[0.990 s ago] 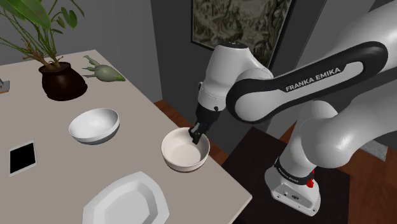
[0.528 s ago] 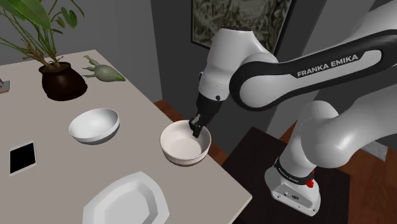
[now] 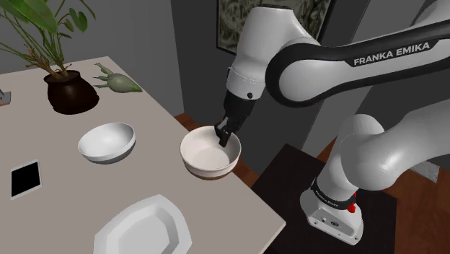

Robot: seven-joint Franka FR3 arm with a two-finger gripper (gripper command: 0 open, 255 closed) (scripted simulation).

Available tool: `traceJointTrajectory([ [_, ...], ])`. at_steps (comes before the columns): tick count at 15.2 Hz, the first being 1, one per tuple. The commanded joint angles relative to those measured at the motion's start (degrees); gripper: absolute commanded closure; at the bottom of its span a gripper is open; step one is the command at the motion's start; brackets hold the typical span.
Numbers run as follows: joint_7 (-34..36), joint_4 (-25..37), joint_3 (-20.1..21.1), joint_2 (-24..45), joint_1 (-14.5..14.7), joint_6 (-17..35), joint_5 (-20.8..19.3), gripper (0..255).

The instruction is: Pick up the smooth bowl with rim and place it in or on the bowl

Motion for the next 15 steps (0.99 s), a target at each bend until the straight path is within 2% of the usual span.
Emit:
traceJointTrajectory([
  [1, -0.01, 2.27, 0.19, 2.76, -0.69, 0.53, -0.46, 255],
  [8, 0.53, 16.07, 1.74, 20.51, -4.76, 4.54, -4.38, 255],
  [15, 3.35, 32.48, 3.05, 37.03, -7.17, 4.35, -10.51, 255],
])
